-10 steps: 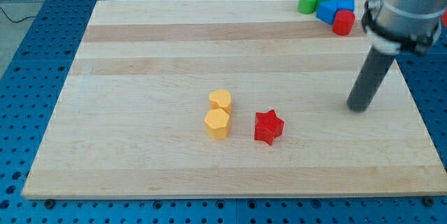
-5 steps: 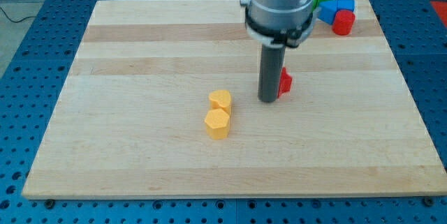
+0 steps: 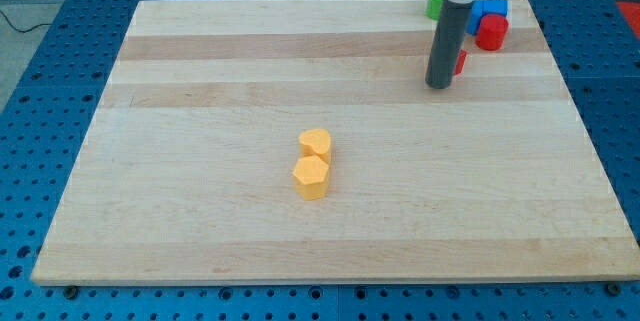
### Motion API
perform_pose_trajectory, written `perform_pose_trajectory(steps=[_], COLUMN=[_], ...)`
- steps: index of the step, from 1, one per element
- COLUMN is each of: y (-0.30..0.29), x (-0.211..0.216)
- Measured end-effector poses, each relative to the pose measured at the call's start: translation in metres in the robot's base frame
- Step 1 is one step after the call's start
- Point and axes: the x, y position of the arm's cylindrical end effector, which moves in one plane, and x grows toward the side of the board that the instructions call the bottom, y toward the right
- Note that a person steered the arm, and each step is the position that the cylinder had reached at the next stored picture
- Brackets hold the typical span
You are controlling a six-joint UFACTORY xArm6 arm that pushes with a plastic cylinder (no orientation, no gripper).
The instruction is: Push the red star into blue triangle
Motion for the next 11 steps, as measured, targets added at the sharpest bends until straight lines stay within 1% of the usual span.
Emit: perform_pose_trajectory(steps=[1,3,4,5,6,7,8,9,10,11], y=[0.003,0.025,0.026,0.012,-0.008,0.005,0.041,0.062,0.057,0.040], x=[0.008,-0.022,-0.028,-0.012,-0.015,-0.039,-0.057,-0.070,-0.064,-0.020])
